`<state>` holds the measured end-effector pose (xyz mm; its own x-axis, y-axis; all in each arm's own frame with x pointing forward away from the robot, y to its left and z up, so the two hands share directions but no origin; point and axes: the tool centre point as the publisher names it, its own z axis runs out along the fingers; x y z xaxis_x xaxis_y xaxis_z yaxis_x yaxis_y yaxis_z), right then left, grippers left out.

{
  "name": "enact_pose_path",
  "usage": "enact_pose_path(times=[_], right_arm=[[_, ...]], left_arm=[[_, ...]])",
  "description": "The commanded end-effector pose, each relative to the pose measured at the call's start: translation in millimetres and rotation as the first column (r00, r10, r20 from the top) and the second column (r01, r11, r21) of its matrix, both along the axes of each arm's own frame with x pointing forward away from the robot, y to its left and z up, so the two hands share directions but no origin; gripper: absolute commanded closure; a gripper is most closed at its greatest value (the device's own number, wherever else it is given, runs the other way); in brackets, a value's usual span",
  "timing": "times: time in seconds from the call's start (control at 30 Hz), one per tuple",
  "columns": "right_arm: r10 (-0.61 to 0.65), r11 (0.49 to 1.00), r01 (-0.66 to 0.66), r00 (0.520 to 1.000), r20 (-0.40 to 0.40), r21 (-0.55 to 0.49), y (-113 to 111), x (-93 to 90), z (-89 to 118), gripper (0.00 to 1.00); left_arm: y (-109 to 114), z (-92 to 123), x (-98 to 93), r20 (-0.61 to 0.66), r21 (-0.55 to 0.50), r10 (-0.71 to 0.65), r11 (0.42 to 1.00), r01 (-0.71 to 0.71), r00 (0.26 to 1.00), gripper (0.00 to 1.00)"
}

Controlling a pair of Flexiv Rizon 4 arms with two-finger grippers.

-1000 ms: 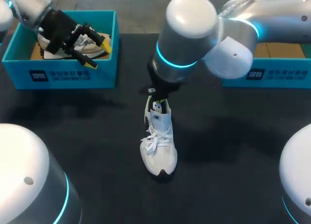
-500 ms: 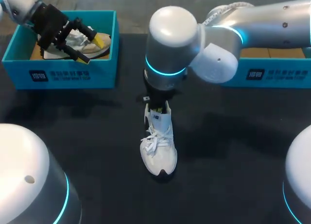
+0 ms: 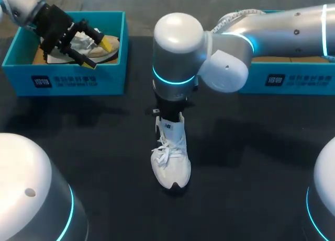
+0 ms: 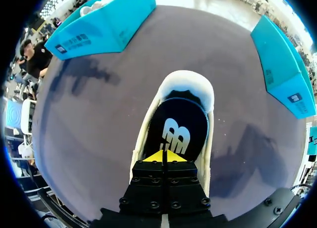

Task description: Take the shoe out of the shoebox, open the shoe tongue, remove and reinsert the insole, then place the shoe into the shoebox

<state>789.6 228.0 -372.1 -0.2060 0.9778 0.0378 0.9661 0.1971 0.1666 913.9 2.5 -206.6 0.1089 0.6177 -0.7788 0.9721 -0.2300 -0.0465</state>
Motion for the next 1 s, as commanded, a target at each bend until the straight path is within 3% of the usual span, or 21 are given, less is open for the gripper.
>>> enact_pose_path(times=[0.03, 0.3, 0.73, 1.0], right_arm=[[-0.002, 1.0, 0.002, 1.0, -0.011, 0.0, 2.4, 1.7, -9.8, 1.0], [-0.006, 1.0, 0.007, 0.999, -0.033, 0.003, 1.2, 1.2, -18.2, 1.0], [-0.036, 0.998, 0.038, 0.998, 0.051, -0.042, -11.7, 4.8, 13.3, 1.0], [-0.044, 0.998, 0.046, 0.998, 0.052, -0.04, -15.7, 14.4, -1.6, 1.0]], left_arm=[[0.5, 0.6, 0.3, 0.001, 0.002, -0.002, 1.0, 0.002, 1.0, 0.0], [0.5, 0.6, 0.3, 0.001, 0.002, -0.002, 1.0, 0.002, 1.0, 0.0], [0.5, 0.6, 0.3, 0.001, 0.002, -0.002, 1.0, 0.002, 1.0, 0.0], [0.5, 0.6, 0.3, 0.001, 0.002, -0.002, 1.0, 0.002, 1.0, 0.0]])
